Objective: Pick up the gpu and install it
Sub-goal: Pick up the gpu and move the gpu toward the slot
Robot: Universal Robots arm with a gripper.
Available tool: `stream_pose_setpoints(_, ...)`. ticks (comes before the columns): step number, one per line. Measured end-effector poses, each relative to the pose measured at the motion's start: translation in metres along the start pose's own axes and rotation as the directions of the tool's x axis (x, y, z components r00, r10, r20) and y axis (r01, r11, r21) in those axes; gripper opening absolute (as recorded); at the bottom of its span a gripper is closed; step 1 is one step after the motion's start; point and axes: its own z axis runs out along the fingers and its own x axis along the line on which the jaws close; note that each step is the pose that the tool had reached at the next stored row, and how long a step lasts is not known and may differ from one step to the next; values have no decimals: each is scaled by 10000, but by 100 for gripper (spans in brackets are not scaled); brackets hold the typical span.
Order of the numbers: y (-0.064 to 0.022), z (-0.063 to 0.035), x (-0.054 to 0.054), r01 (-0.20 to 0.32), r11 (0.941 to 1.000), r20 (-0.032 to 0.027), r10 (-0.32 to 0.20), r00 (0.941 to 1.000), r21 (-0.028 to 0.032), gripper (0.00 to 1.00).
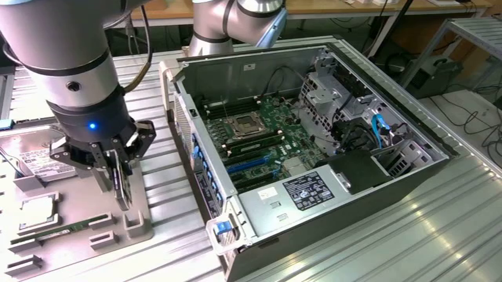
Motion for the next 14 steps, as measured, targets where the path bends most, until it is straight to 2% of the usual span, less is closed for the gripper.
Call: stream_pose_setpoints(14, 4, -209, -3, 0, 10000, 0, 0, 10000, 0, 28)
